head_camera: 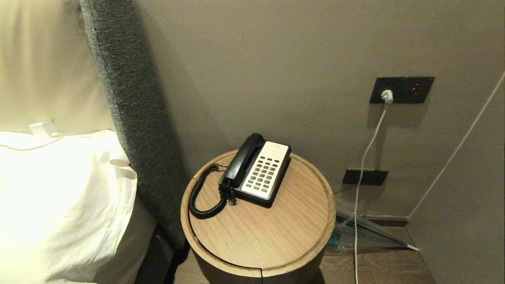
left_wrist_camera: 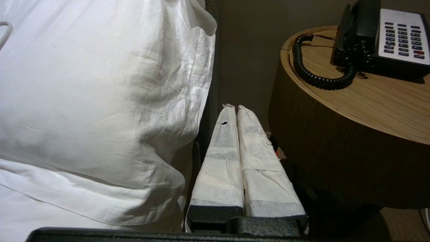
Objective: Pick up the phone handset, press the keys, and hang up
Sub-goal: Pick up the desk phone handset
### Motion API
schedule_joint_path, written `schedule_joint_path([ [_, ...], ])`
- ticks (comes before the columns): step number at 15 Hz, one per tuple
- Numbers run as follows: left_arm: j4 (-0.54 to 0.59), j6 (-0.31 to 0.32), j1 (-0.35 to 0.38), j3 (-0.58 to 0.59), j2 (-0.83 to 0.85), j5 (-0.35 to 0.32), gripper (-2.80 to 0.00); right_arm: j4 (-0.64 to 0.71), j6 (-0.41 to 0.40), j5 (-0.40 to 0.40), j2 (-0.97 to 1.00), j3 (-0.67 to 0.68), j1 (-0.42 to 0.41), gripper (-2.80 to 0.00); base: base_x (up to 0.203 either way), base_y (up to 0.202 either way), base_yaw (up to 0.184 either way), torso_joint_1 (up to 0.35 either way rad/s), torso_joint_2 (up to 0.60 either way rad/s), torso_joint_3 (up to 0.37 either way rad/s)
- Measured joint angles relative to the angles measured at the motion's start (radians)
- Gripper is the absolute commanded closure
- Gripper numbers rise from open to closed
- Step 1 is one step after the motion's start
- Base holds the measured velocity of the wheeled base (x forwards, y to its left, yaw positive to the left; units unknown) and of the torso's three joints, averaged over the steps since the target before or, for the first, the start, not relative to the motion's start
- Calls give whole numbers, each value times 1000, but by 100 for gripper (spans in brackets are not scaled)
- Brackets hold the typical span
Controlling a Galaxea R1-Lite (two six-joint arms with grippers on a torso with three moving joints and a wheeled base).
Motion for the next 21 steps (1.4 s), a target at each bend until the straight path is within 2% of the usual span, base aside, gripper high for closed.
schedule_joint_path([
  [21, 9, 4, 0, 0, 0, 0, 0, 0, 0, 0, 1, 0, 0, 0, 0, 0, 0, 3, 2, -197],
])
